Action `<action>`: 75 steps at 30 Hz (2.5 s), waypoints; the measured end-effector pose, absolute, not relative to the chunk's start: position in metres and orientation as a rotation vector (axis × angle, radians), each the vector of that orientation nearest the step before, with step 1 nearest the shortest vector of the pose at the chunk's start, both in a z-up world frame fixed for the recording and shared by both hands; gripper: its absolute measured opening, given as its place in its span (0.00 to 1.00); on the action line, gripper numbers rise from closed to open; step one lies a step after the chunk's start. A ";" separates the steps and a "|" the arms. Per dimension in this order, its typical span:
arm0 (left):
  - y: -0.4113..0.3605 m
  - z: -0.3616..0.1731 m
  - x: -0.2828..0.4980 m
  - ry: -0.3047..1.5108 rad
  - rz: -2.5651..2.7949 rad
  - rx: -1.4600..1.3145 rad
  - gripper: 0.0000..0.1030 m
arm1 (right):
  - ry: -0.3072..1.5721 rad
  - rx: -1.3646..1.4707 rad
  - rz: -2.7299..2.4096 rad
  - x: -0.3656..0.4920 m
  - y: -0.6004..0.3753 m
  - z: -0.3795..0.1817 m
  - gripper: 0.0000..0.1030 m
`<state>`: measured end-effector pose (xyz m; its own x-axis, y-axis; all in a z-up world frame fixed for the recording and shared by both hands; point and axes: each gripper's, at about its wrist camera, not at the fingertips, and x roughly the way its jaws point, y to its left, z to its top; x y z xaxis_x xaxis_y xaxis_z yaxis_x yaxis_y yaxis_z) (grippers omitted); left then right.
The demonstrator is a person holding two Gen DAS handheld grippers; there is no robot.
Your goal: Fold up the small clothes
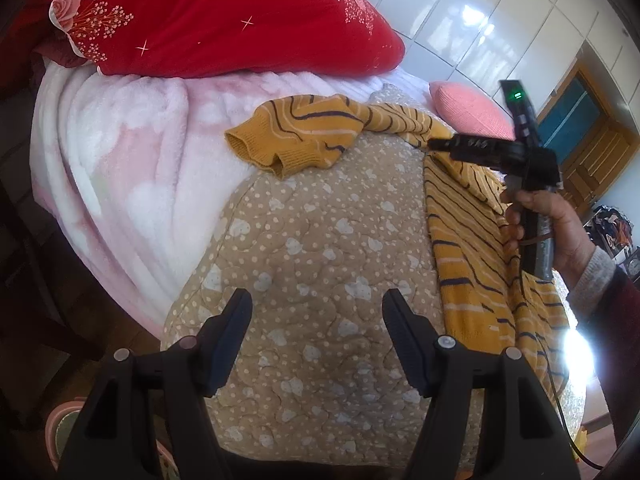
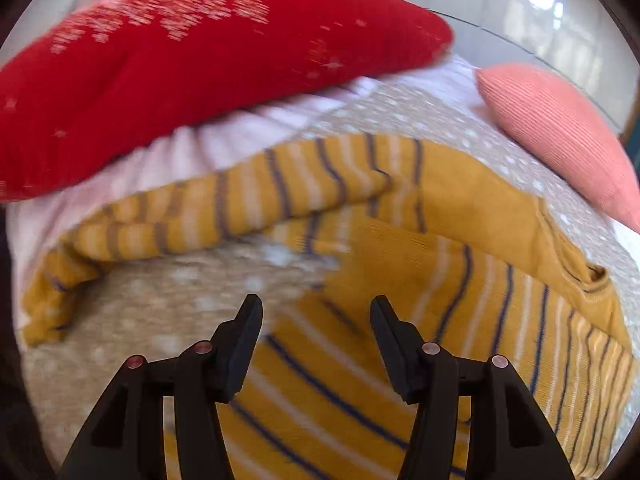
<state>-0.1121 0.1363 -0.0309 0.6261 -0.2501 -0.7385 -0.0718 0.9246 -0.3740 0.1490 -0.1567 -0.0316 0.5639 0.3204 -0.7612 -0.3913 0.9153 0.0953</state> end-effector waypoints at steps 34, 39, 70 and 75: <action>0.182 -0.044 -0.127 0.921 0.031 -0.474 0.69 | 0.717 -0.002 0.636 0.084 -0.050 0.033 0.12; 0.164 -0.039 -0.121 0.928 -0.009 -0.452 0.69 | 0.693 0.258 0.359 0.106 -0.212 0.060 0.12; 0.004 -0.033 -0.062 1.006 -0.296 -0.133 0.80 | 0.905 0.400 0.024 -0.132 -0.517 0.017 0.62; -0.005 -0.037 -0.053 1.006 -0.387 -0.219 0.97 | 0.981 0.609 0.258 -0.160 -0.449 -0.065 0.62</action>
